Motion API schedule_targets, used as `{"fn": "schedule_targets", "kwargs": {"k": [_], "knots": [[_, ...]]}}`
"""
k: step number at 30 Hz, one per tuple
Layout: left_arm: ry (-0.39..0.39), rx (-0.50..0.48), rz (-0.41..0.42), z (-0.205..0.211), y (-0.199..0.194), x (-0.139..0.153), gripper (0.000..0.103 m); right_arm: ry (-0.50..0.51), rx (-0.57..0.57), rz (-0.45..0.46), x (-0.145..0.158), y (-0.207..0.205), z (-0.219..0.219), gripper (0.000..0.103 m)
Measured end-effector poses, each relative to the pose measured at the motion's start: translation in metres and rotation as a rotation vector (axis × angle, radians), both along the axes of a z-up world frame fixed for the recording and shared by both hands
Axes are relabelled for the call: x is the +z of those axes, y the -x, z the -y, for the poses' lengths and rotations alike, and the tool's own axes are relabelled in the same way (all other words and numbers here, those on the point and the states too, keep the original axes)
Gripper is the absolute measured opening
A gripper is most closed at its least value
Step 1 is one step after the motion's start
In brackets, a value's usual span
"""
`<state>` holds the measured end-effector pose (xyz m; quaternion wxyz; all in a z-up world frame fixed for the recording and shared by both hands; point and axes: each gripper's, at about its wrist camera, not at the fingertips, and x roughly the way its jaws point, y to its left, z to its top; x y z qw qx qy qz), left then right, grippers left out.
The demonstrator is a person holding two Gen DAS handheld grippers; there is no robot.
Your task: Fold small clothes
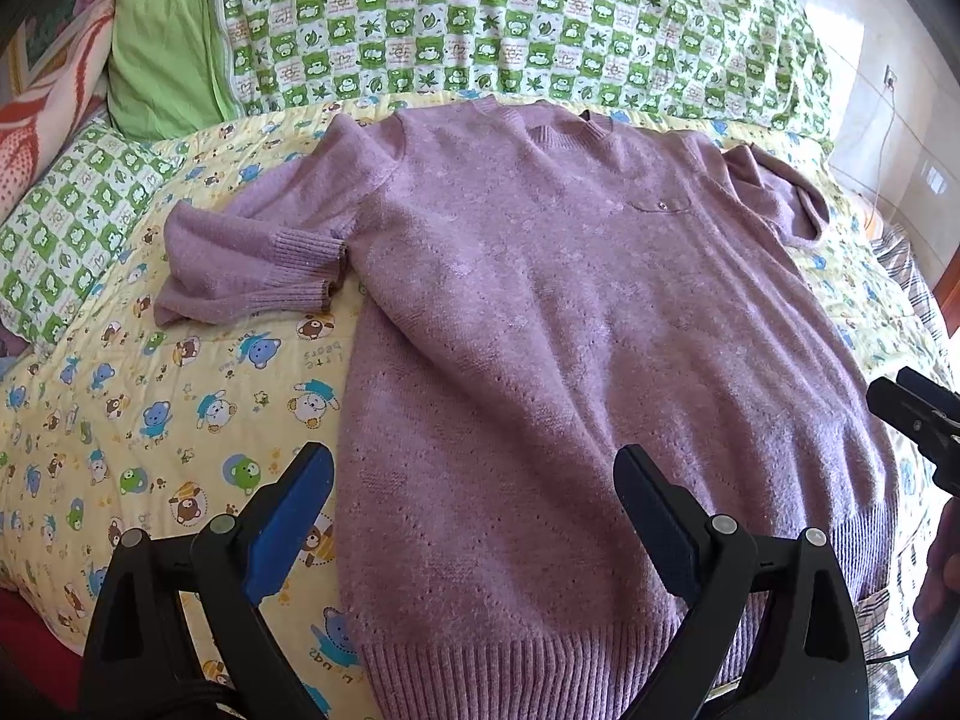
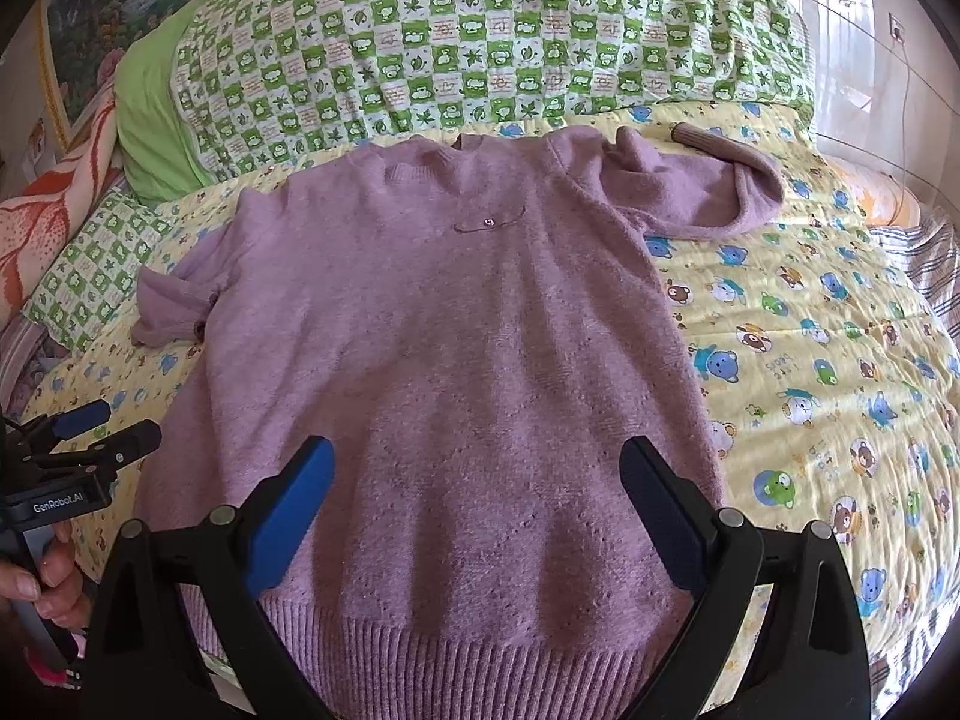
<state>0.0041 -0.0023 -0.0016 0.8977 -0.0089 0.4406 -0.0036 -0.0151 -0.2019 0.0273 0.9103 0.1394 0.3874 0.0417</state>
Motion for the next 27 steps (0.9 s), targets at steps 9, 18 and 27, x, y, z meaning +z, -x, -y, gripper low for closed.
{"fn": "schedule_targets", "kwargs": {"k": [9,18,27], "knots": [[0.013,-0.002,-0.012,0.001,-0.004,-0.002,0.095,-0.002,-0.001,0.000,0.000,-0.001,0.000,0.096],[0.051,0.003,-0.054,0.001,-0.011,-0.002,0.095,-0.008,0.002,-0.008,-0.001,-0.007,-0.002,0.096],[0.052,-0.010,-0.045,0.008,-0.023,0.000,0.095,-0.011,0.002,-0.018,-0.001,-0.016,0.001,0.096]]}}
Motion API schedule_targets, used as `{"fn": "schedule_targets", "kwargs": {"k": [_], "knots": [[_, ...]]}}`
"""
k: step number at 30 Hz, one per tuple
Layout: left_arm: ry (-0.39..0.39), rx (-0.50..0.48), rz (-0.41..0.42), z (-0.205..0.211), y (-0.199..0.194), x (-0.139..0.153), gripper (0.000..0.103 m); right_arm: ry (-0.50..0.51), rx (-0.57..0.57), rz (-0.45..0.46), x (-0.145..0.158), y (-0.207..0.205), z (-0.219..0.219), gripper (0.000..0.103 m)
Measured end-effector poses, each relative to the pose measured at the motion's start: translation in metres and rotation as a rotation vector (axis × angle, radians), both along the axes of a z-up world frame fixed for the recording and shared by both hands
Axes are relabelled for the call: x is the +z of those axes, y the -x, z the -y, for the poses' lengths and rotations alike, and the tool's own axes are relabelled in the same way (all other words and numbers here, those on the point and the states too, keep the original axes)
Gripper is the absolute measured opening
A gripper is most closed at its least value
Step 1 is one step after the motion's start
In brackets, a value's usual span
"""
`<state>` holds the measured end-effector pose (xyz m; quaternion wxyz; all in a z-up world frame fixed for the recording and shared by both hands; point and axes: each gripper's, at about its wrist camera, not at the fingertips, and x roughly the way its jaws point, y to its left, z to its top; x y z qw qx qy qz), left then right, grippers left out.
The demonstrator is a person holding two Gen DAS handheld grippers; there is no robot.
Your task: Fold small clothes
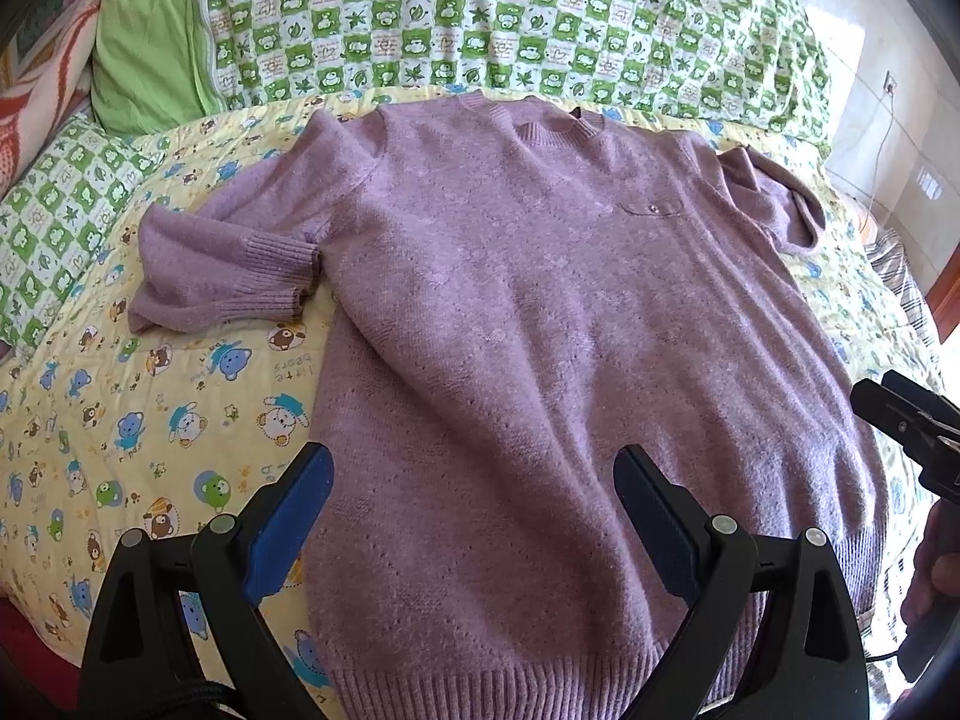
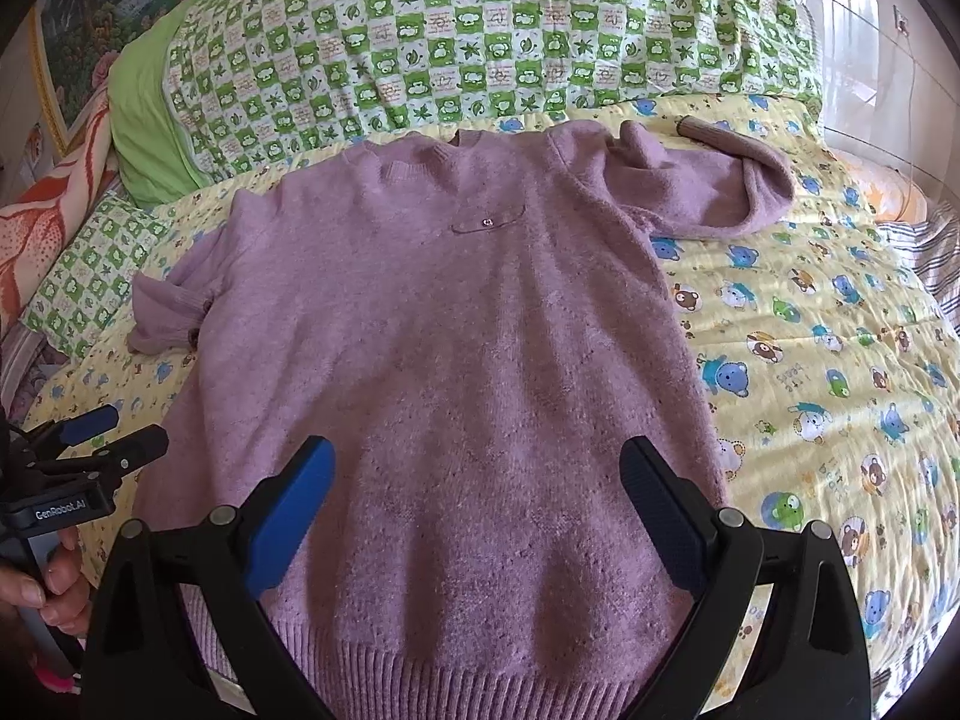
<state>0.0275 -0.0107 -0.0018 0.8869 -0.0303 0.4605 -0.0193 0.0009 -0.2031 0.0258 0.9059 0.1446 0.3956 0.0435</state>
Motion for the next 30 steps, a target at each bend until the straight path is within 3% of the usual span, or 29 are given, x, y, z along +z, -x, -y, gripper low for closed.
{"fn": "schedule_targets", "kwargs": {"k": [8,16,30], "knots": [[0.008,-0.001,0.010,0.006,-0.021,0.000,0.095,-0.009,-0.039,-0.020,-0.001,-0.018,0.024,0.096],[0.004,-0.001,0.005,0.013,-0.062,0.004,0.095,-0.006,-0.138,-0.010,0.002,-0.051,0.077,0.096],[0.024,0.016,0.012,0.032,-0.160,0.012,0.095,0.081,-0.296,0.039,0.009,-0.161,0.192,0.096]]}}
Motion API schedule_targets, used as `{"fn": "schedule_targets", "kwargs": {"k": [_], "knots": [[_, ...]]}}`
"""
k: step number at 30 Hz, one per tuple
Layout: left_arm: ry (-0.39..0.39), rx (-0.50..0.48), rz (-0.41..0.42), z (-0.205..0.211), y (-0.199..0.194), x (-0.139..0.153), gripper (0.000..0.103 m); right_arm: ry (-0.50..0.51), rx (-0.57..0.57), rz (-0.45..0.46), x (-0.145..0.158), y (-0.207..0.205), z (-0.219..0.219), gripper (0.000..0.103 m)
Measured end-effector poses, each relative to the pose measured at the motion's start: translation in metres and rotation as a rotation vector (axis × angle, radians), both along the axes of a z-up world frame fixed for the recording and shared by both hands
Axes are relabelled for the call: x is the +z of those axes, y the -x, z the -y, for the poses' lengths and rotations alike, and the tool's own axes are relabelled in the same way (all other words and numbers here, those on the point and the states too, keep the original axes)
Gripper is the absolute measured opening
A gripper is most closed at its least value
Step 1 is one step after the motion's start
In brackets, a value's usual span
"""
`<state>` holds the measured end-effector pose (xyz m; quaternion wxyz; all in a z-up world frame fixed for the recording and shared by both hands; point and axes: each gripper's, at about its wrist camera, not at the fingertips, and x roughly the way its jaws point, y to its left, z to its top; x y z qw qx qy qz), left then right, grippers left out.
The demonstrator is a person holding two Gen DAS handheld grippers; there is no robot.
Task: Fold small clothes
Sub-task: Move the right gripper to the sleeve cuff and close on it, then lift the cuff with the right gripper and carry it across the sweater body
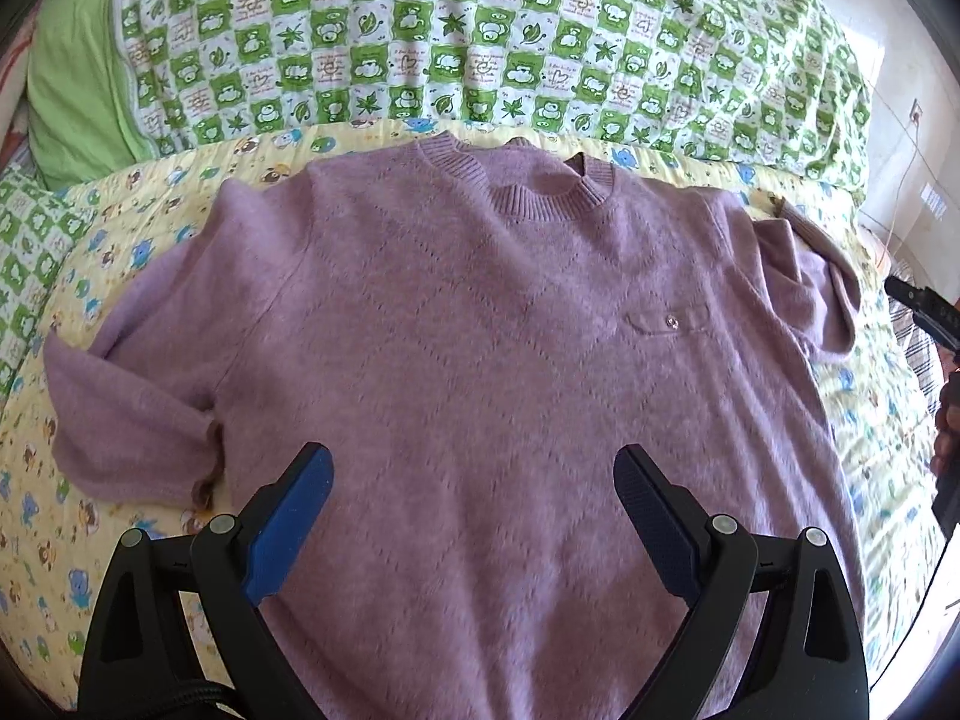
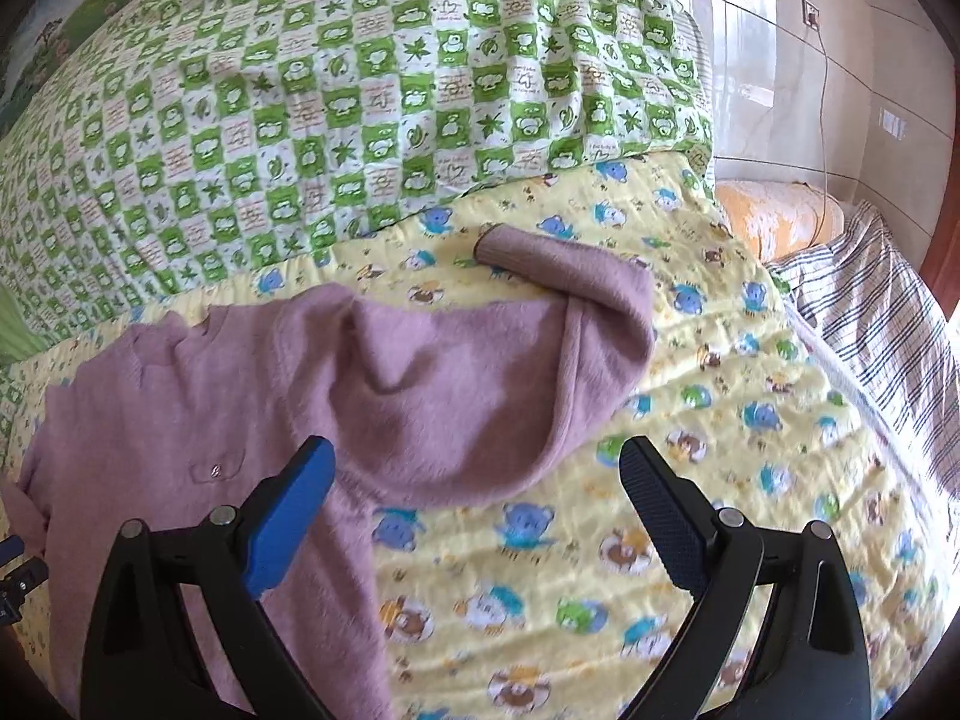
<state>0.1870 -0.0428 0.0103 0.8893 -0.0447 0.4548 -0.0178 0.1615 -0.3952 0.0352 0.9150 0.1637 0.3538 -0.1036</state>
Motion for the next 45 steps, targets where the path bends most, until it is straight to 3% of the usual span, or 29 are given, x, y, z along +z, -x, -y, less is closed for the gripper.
{"fn": "schedule_targets", "kwargs": {"k": [9,16,21,25,28,31,34,38,42,45], "knots": [[-0.016,0.014,-0.077,0.012,-0.052,-0.028,0.095,0.027,0.000,-0.014,-0.011,-0.095,0.053,0.095],[0.004,0.028,-0.074,0.016,-0.079,-0.037,0.095,0.090,0.096,-0.079,-0.035,-0.158,0.060,0.081],[-0.008,0.034,-0.102,0.016,-0.096,-0.053,0.095,0.189,0.155,-0.160,-0.062,-0.192,0.057,0.071],[-0.014,0.048,-0.127,0.015,-0.104,-0.063,0.095,0.234,0.144,-0.220,-0.080,-0.209,0.068,0.052],[-0.003,0.061,-0.126,0.011,-0.106,-0.064,0.095,0.185,0.120,-0.204,-0.075,-0.209,0.081,0.018],[0.003,0.067,-0.130,0.006,-0.104,-0.064,0.095,0.057,0.161,-0.078,-0.045,-0.193,0.081,0.014],[0.014,0.074,-0.129,-0.001,-0.097,-0.061,0.095,-0.040,0.300,0.067,-0.001,-0.172,0.052,0.014],[0.044,0.085,-0.110,-0.013,-0.079,-0.048,0.095,-0.210,0.570,0.219,0.044,-0.150,-0.013,0.014],[0.072,0.100,-0.104,-0.030,-0.058,-0.042,0.095,-0.320,0.777,0.252,0.041,-0.137,-0.105,0.014],[0.094,0.115,-0.115,-0.044,-0.044,-0.042,0.095,-0.373,0.861,0.182,0.017,-0.146,-0.170,0.014]]}}
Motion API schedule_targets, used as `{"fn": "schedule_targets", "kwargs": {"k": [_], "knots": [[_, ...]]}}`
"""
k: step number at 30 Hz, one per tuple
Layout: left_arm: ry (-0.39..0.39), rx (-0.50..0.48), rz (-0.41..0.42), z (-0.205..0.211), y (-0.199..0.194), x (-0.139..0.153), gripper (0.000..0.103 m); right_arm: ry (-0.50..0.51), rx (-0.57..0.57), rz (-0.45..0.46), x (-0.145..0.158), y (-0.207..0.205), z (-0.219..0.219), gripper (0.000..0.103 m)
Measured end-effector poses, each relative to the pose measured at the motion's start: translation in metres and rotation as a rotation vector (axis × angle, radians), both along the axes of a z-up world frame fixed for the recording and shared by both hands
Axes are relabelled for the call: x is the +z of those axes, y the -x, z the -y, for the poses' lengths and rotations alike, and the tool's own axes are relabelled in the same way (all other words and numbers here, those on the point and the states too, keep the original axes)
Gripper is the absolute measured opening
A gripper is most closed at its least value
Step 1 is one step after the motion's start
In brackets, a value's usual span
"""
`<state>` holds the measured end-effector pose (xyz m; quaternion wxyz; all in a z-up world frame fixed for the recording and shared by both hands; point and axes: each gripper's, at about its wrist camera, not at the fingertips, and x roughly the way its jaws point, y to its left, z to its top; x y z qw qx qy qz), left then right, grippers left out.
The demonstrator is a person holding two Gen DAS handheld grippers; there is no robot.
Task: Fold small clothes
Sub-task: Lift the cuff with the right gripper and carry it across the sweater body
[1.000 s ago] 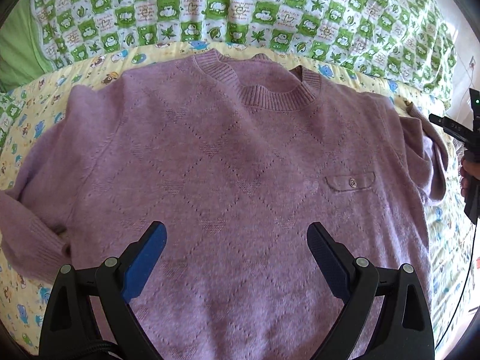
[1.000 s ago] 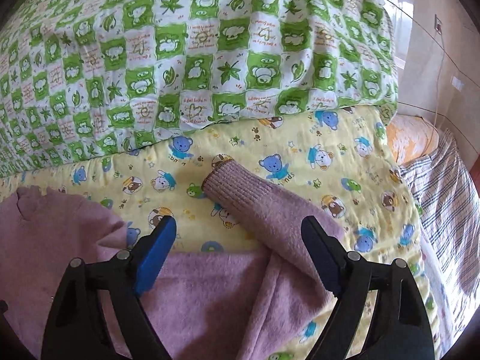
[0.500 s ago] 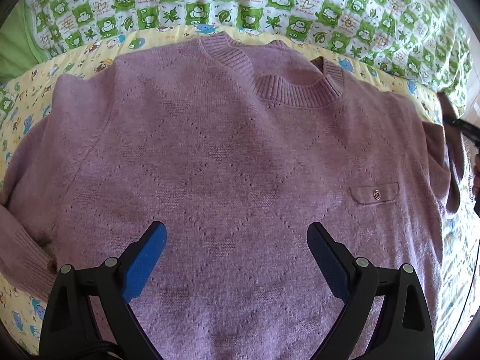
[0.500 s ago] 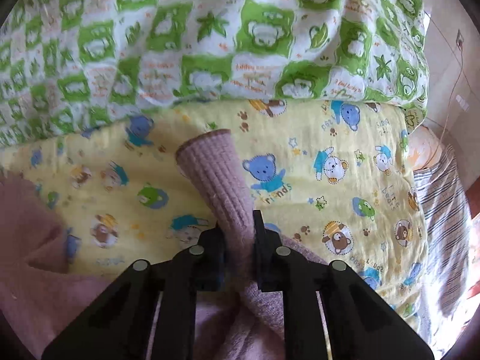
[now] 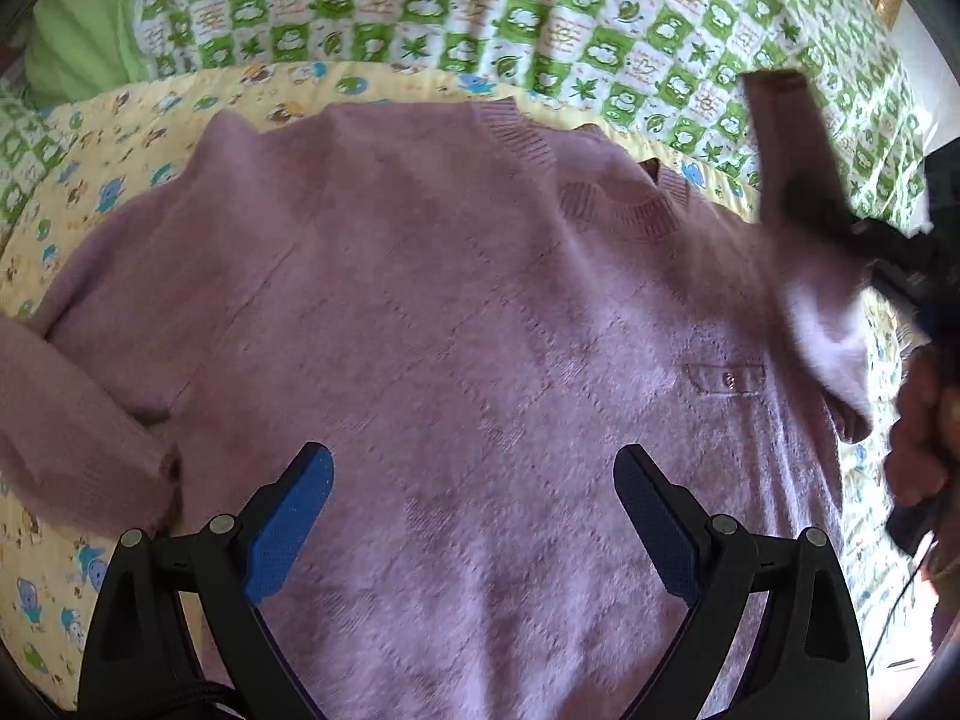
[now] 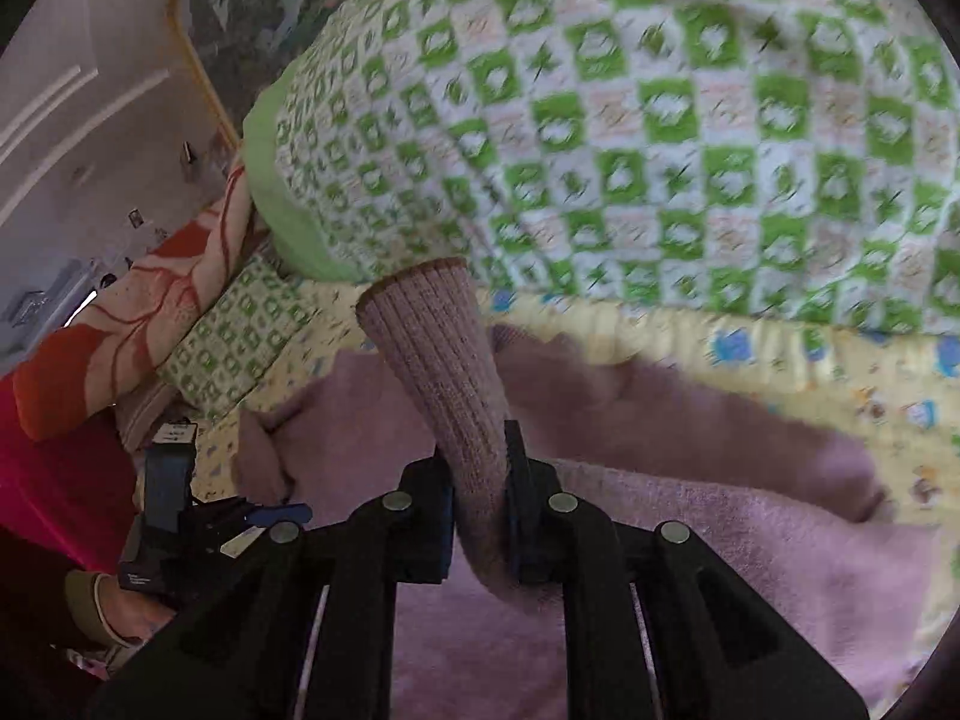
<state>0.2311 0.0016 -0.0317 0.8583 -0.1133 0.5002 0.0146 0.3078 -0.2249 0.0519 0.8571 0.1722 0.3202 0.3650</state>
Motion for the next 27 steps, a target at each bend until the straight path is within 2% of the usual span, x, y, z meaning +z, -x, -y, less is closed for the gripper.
{"fn": "schedule_targets", "kwargs": {"k": [6,9,10,12,13,14,21,23,24,25,26,27], "knots": [[0.053,0.027,-0.028,-0.020,0.010,-0.005,0.096,0.029,0.151,-0.107,-0.046,-0.007,-0.097,0.014],[0.090,0.027,-0.044,-0.023,0.004,-0.008,0.096,0.095,0.144,-0.182,-0.058,-0.010,-0.110,0.027],[0.102,0.026,-0.047,-0.023,0.001,-0.010,0.096,0.085,0.137,-0.199,-0.059,-0.010,-0.108,0.033],[0.117,0.020,-0.056,-0.022,-0.006,-0.014,0.096,0.060,0.094,-0.206,-0.061,-0.004,-0.094,0.054],[0.119,0.015,-0.060,-0.020,-0.012,-0.017,0.096,0.047,0.064,-0.206,-0.059,0.000,-0.085,0.072],[0.134,0.005,-0.064,-0.018,-0.019,-0.017,0.096,0.025,0.037,-0.198,-0.059,0.005,-0.073,0.075],[0.182,-0.002,-0.128,-0.014,-0.075,-0.039,0.096,-0.041,-0.164,-0.194,-0.046,0.054,0.014,0.075],[0.212,-0.015,-0.097,-0.011,-0.080,-0.037,0.088,-0.042,-0.211,-0.206,-0.048,0.071,0.029,0.075],[0.232,-0.033,-0.085,-0.009,-0.081,-0.036,0.062,-0.040,-0.231,-0.215,-0.049,0.075,0.038,0.075],[0.261,-0.068,-0.088,-0.004,-0.083,-0.035,0.044,-0.039,-0.256,-0.223,-0.051,0.083,0.045,0.075],[0.277,-0.087,-0.093,-0.001,-0.084,-0.034,0.010,-0.041,-0.275,-0.231,-0.052,0.087,0.049,0.075],[0.304,-0.112,-0.093,0.004,-0.084,-0.029,0.005,-0.044,-0.295,-0.238,-0.053,0.092,0.053,0.075]]}}
